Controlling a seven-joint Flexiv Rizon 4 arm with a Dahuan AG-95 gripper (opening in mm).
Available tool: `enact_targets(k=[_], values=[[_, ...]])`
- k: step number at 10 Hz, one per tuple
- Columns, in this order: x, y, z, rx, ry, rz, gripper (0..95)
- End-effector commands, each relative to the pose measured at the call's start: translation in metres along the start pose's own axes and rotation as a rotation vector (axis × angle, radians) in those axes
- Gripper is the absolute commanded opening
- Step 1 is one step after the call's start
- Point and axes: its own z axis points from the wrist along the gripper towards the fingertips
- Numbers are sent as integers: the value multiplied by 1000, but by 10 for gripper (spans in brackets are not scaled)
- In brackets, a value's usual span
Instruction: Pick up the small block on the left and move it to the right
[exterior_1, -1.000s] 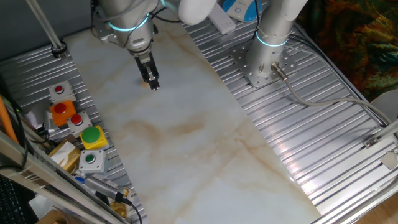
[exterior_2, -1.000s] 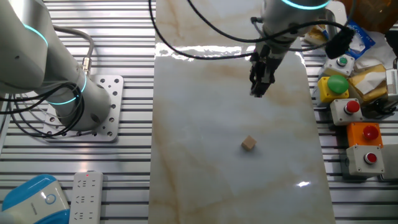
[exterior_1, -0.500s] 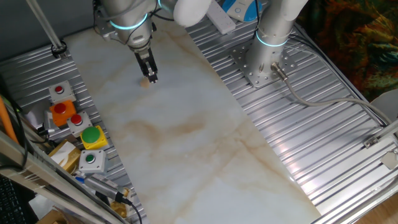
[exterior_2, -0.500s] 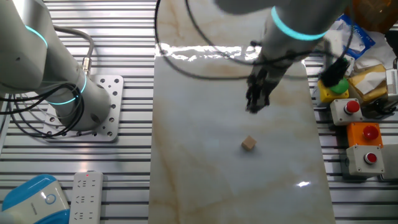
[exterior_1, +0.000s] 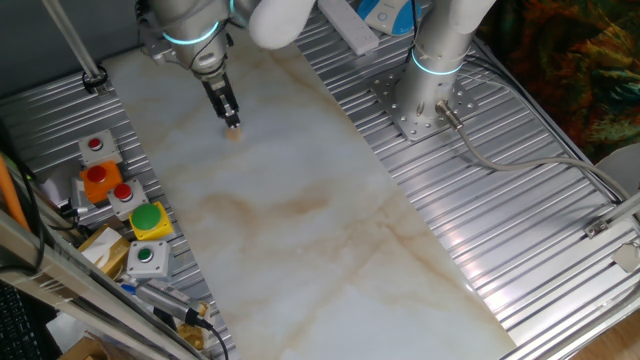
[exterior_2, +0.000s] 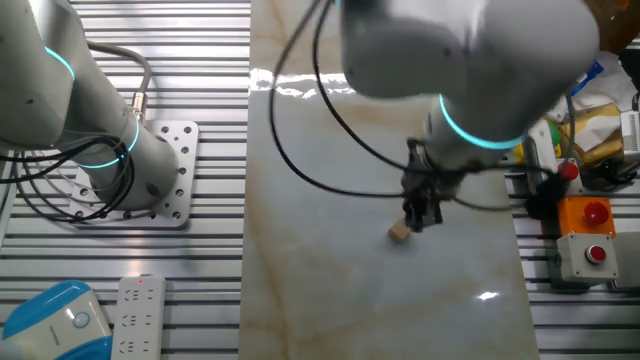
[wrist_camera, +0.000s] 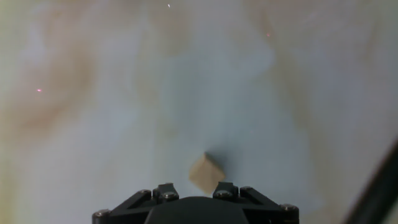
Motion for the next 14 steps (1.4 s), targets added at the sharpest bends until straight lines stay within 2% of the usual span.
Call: enact_targets(k=[1,3,4,6,8,14], values=[[1,-1,1,-14,0,-13,380],[1,-1,5,-29,2,-37,380],[2,-4,12,-29,2,-59,570],[9,-8,25,-29,2,-107,570],[11,-7,33,-30,-1,-105,570],[1,-3,52,-28,2,-161,570]])
